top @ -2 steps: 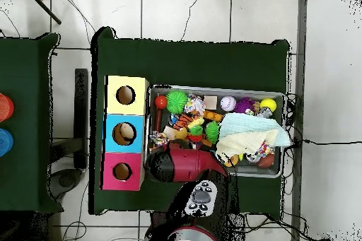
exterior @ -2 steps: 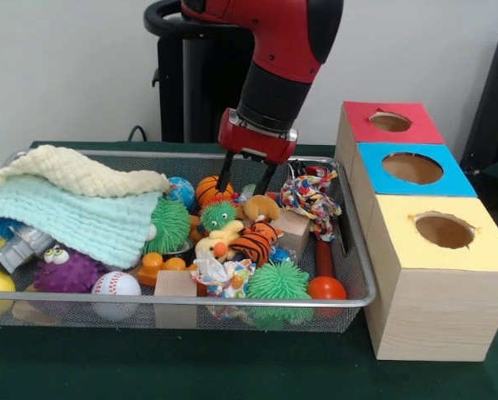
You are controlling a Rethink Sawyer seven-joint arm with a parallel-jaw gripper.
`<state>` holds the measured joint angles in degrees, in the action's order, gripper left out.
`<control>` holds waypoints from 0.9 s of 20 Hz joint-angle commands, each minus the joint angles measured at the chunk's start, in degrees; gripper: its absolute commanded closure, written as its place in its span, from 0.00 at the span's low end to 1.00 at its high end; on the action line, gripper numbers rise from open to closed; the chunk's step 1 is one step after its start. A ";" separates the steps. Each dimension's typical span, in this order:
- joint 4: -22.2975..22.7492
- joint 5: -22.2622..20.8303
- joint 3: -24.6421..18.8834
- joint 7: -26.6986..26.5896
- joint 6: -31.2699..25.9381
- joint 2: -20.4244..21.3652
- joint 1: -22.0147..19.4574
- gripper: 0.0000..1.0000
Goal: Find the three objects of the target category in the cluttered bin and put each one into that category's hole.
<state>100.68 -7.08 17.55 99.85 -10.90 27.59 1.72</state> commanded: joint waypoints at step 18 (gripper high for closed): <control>-3.44 0.67 -3.02 7.57 -0.22 -0.36 -1.33 0.00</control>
<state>100.45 -7.09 17.58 99.85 -10.90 27.60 1.41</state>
